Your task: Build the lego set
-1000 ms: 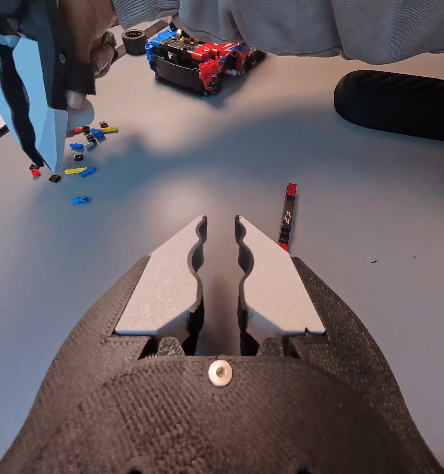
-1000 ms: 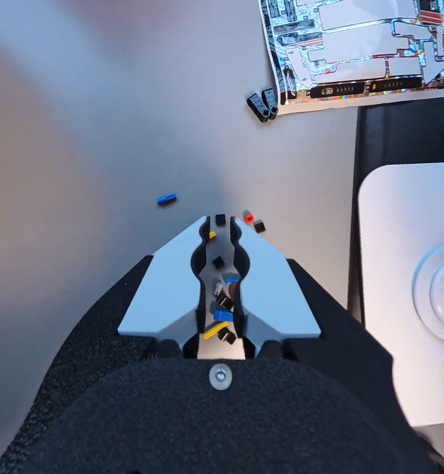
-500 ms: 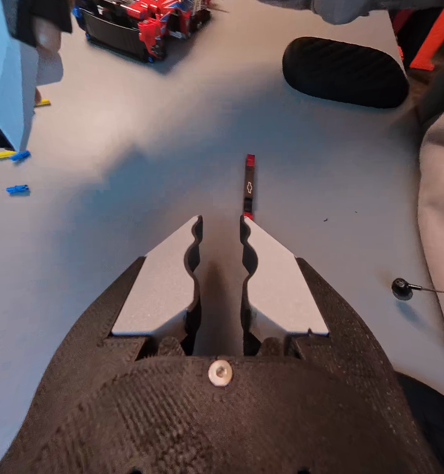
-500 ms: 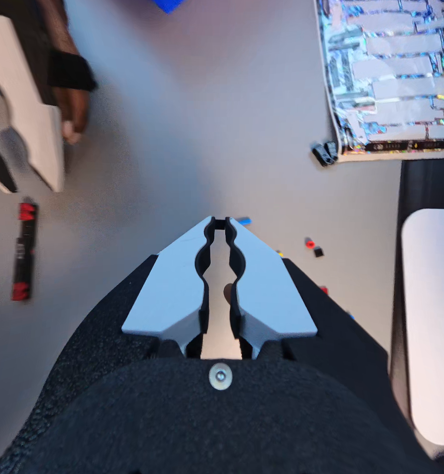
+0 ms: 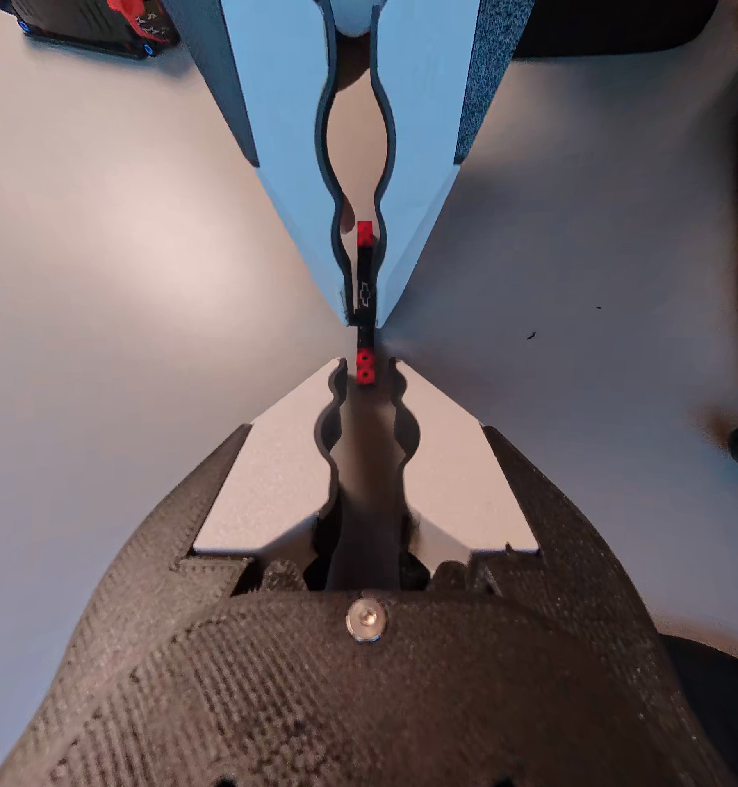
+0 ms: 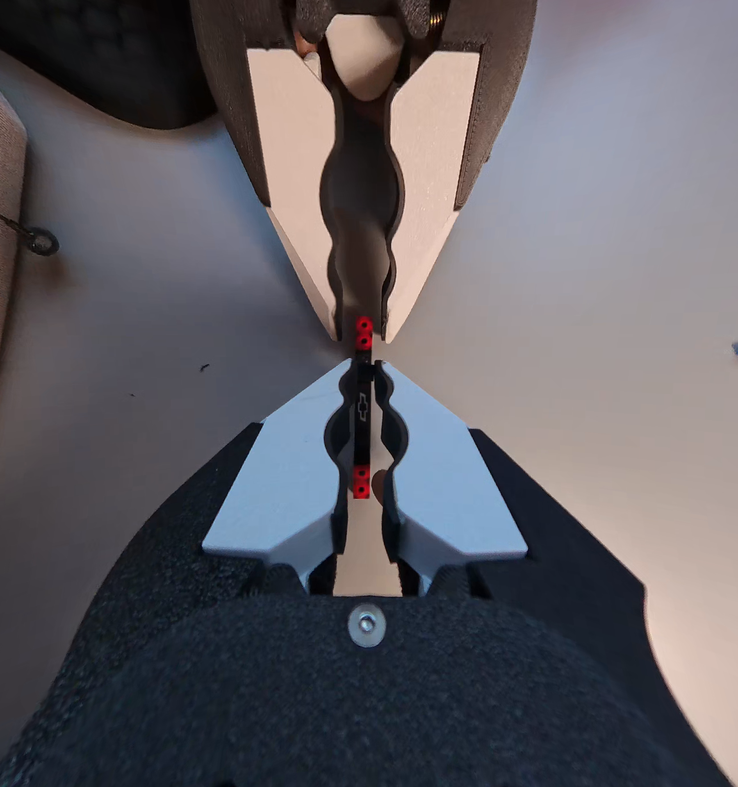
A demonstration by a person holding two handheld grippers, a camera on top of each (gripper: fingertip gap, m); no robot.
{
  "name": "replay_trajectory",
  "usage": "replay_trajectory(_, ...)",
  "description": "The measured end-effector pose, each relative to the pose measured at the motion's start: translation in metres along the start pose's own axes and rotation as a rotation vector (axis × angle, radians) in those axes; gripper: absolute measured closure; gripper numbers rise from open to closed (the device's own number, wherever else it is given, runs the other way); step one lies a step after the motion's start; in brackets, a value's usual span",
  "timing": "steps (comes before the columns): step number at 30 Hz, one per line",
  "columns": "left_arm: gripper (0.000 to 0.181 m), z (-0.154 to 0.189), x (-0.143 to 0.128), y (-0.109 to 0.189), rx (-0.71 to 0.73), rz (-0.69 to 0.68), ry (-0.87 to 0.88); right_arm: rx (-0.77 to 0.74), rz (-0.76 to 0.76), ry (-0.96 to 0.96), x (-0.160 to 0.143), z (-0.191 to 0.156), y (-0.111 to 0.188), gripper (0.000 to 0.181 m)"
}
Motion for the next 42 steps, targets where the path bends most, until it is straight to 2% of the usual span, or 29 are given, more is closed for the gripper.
replay_trajectory(6,0.175,0.0,0.001,-0.002,0.019,-0.004,-0.015,-0.018,-0.048,0.035,-0.004,-0.001,-0.003,0.177)
replay_trajectory(24,0.175,0.0,0.001,-0.002,0.014,-0.009,-0.029,-0.035,-0.067,0.08,-0.007,-0.004,-0.007,0.176)
replay_trajectory(32,0.175,0.001,0.001,-0.003,0.015,-0.012,-0.026,0.054,-0.022,0.033,-0.006,-0.004,-0.007,0.176)
replay_trajectory(34,0.175,0.002,0.002,-0.003,0.014,-0.013,-0.027,0.059,-0.07,0.054,-0.014,-0.006,-0.007,0.17)
replay_trajectory(40,0.175,0.002,0.002,-0.003,0.013,-0.011,-0.026,0.057,-0.003,0.012,-0.005,-0.005,0.0,0.162)
replay_trajectory(42,0.175,0.002,0.002,-0.003,0.012,-0.011,-0.025,0.047,0.014,-0.019,0.002,-0.003,0.005,0.17)
Point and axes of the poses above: each gripper's, where its closed fingertips meet, y back along the fingers, x out of its top, z = x × y across the jaws, the point moved 1 cm from there along y, back along the fingers, and after that the axes turned 4 degrees about z, right-handed, at the moved point
